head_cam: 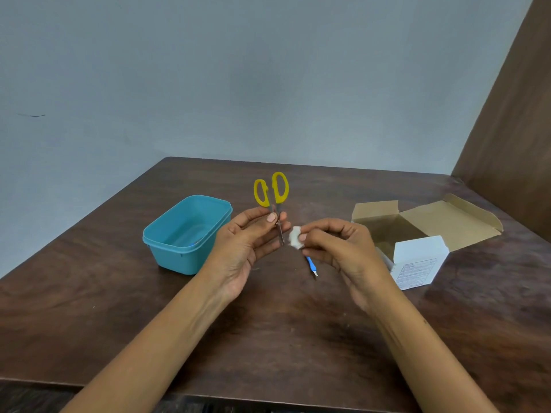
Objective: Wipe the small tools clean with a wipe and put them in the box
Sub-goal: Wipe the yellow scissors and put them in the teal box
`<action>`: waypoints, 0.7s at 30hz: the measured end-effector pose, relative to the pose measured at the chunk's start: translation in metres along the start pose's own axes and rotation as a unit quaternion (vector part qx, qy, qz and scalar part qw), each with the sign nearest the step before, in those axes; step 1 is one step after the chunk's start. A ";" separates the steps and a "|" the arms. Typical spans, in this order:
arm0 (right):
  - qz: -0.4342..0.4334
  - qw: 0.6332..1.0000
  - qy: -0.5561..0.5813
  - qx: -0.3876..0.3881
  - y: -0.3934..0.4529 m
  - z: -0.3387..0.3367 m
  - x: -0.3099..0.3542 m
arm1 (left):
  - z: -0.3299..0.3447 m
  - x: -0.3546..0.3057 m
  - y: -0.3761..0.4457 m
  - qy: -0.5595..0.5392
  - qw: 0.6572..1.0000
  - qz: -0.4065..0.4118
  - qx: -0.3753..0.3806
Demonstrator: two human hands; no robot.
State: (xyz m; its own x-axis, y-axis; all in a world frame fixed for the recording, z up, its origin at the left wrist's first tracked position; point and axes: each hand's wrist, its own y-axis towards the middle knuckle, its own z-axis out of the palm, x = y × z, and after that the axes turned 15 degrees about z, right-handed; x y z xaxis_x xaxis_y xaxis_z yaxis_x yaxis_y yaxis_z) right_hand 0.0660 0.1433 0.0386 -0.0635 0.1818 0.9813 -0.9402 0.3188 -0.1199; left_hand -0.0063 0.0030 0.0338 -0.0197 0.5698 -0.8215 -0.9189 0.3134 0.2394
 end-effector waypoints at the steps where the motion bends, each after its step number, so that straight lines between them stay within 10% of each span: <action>1: -0.009 1.000 0.021 -0.022 0.002 0.000 0.000 | -0.001 0.001 0.000 0.011 1.000 0.004 -0.001; 21: -0.059 0.996 0.026 -0.061 0.004 0.008 -0.009 | -0.001 0.010 -0.004 0.214 0.972 0.084 0.054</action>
State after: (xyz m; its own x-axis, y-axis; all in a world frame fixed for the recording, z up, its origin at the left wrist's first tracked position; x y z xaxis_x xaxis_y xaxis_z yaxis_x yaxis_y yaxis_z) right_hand 0.0598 0.1357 0.0302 0.0654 0.1824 0.9810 -0.8922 0.4509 -0.0244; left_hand -0.0034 0.0065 0.0238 -0.3495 0.2582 -0.9006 -0.8422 0.3346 0.4228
